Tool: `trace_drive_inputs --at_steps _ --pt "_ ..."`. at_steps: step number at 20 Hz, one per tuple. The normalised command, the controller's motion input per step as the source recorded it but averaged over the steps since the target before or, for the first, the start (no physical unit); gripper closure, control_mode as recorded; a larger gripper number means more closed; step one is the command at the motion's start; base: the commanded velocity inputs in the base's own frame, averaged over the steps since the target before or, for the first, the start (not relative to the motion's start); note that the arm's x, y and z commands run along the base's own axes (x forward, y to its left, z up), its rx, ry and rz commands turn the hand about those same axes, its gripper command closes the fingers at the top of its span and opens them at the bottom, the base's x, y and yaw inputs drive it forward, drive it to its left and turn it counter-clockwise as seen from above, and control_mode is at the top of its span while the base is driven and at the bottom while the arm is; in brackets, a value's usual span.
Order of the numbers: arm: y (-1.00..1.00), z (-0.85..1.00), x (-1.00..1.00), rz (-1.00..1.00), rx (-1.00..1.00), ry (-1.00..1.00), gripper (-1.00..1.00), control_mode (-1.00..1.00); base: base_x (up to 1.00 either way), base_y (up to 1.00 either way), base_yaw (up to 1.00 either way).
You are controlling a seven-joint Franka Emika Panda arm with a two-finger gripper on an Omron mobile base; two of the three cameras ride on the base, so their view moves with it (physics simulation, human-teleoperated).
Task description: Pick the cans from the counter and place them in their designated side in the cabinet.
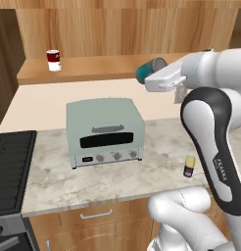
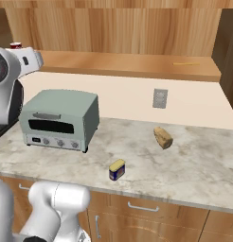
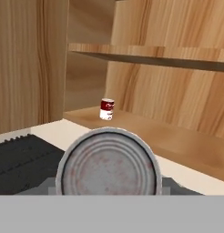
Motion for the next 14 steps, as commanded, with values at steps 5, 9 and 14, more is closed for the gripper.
trace_drive_inputs --at_steps 5,9,14 --pt "0.10 -0.04 0.11 0.01 0.00 0.00 1.00 -1.00 0.00 0.00 0.00" --pt "0.15 -0.01 0.09 0.00 0.00 0.00 1.00 -1.00 0.00 0.00 0.00" --pt "0.16 0.00 0.15 0.00 0.00 0.00 1.00 -1.00 0.00 0.00 0.00"
